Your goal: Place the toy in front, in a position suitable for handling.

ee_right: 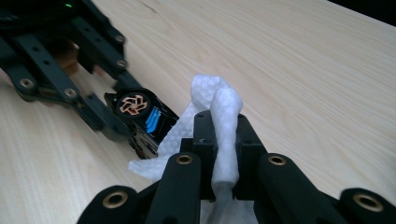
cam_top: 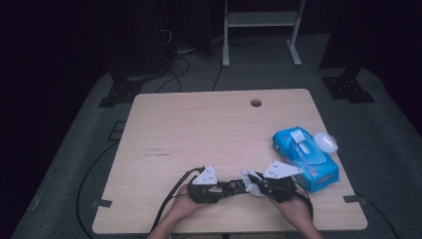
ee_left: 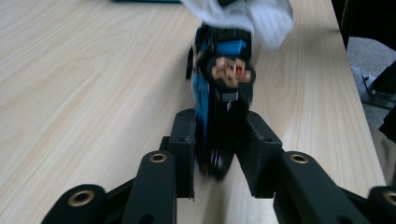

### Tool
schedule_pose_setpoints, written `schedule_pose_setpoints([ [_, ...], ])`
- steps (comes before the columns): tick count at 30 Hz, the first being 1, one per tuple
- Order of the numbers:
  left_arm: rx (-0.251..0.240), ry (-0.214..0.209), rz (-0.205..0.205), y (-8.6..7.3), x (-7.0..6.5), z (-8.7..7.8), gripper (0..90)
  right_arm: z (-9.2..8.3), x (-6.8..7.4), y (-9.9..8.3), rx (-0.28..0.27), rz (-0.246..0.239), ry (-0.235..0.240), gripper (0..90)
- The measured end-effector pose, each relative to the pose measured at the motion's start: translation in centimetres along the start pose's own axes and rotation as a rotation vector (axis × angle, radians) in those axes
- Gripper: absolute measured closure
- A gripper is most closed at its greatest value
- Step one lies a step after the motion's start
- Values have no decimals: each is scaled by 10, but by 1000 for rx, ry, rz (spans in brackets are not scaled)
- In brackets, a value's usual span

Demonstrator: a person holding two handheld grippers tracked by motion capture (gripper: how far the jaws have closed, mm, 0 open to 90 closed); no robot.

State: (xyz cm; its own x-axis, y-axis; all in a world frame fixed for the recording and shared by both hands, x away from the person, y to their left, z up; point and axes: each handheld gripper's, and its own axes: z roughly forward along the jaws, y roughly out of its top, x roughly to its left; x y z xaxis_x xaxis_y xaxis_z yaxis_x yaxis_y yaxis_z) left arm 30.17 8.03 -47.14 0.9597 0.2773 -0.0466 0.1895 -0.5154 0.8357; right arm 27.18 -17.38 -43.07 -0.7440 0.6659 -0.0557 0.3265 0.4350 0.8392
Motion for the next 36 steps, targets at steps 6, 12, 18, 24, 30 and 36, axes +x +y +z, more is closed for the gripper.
schedule_pose_setpoints([
  [6,10,15,43,4,-5,2,612,14,22,9,-20,-11,92,824],
  [12,18,10,56,3,-5,-1,626,17,27,11,-20,-22,122,825],
  [18,24,19,60,2,-3,-5,638,-5,-4,-2,-5,12,1,826],
  [24,20,20,55,1,-2,-4,640,-10,-11,-6,2,35,-29,825],
  [30,20,22,51,1,-2,-5,640,0,8,0,-33,-7,44,824],
  [36,19,23,55,1,-2,-6,642,-6,-8,-4,-17,36,18,825],
])
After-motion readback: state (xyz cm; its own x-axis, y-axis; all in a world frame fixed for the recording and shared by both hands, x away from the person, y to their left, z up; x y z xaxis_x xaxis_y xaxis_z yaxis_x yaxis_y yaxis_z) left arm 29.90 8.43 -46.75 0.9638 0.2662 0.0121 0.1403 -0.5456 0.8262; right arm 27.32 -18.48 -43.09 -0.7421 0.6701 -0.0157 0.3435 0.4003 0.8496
